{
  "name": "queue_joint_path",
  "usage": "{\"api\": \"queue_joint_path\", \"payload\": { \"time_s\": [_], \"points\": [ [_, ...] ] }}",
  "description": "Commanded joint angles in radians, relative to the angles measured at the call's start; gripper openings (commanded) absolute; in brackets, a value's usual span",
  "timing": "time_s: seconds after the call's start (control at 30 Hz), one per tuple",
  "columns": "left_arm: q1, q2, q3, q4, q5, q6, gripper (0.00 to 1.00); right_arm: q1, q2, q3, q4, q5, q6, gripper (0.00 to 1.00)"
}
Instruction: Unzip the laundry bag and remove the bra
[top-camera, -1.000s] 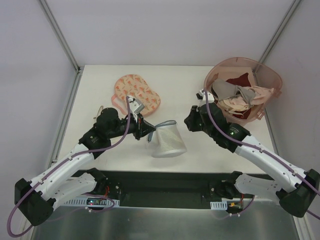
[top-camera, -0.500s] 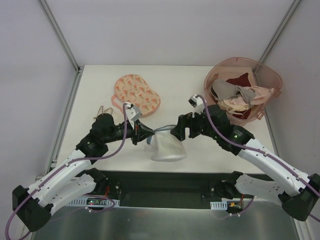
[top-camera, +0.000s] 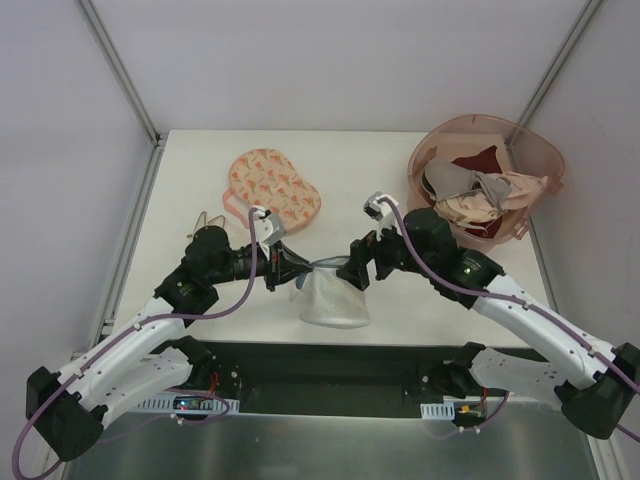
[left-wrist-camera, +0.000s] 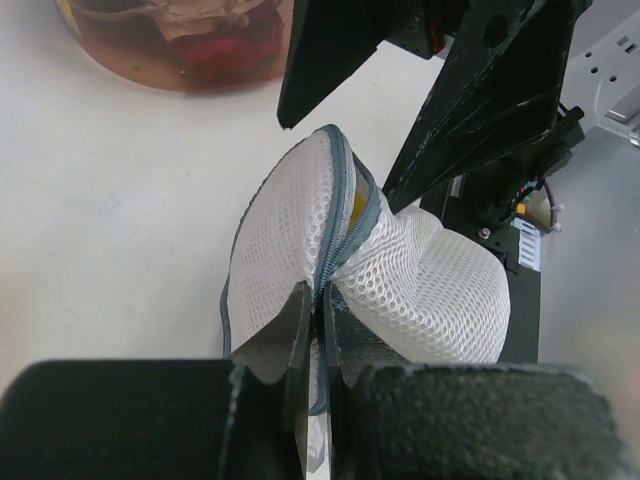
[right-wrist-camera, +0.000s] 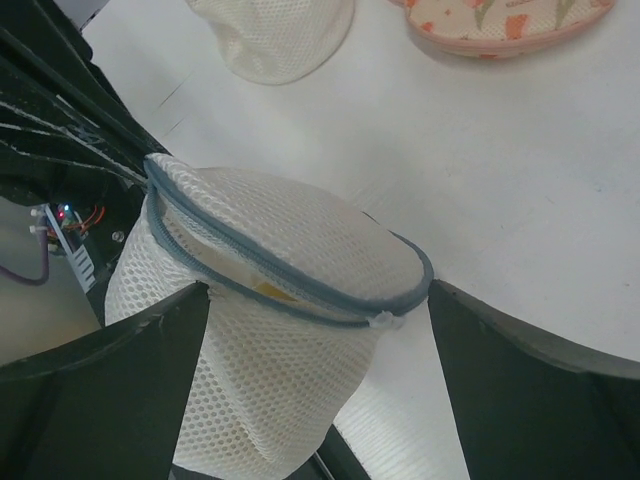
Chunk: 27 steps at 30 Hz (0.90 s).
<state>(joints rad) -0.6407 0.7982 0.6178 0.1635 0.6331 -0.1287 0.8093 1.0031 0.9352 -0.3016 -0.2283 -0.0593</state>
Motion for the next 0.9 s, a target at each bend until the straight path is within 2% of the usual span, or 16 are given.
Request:
{"api": "queue_joint_path", "payload": {
  "time_s": [0.0,0.1,0.13,0.17,0.3,0.33,0.4,0.43,0.47,0.63,0.87],
  "points": [
    [-0.002,0.009,0.040,0.097,0.073,0.024,0.00,0.007,0.049,0.042,0.032,-0.179,-0.066,0.91],
    [-0.001,0.021,0.051,0.097,0.073,0.031,0.00,0.014,0.100,0.073,0.009,-0.210,-0.083,0.57],
    [-0.001,0.022,0.053,0.097,0.071,0.031,0.00,0.016,0.109,0.083,-0.001,-0.192,-0.079,0.20],
    [-0.002,0.024,0.054,0.097,0.071,0.032,0.00,0.017,0.115,0.088,-0.010,-0.169,-0.064,0.02],
    [-0.002,0.019,0.054,0.084,0.044,0.034,0.00,0.021,0.079,0.074,-0.031,-0.068,-0.056,0.01],
    [-0.002,0.021,0.059,0.049,0.045,0.038,0.12,0.022,0.072,0.080,-0.047,-0.048,-0.059,0.01],
    [-0.002,0.025,0.086,0.012,0.051,0.064,0.63,0.021,0.077,0.132,-0.132,0.004,-0.082,0.01],
    [-0.002,0.026,0.095,-0.004,0.060,0.072,0.78,0.024,0.086,0.158,-0.172,0.023,-0.092,0.01],
    [-0.002,0.026,0.112,-0.013,0.066,0.080,0.99,0.024,0.097,0.218,-0.248,0.036,-0.099,0.01],
    [-0.002,0.090,0.209,-0.044,0.097,0.119,0.99,0.027,0.153,0.344,-0.386,0.040,-0.119,0.01],
    [-0.033,0.170,0.322,-0.113,0.056,0.287,0.99,0.047,0.166,0.421,-0.488,0.003,-0.132,0.01]
  ]
}}
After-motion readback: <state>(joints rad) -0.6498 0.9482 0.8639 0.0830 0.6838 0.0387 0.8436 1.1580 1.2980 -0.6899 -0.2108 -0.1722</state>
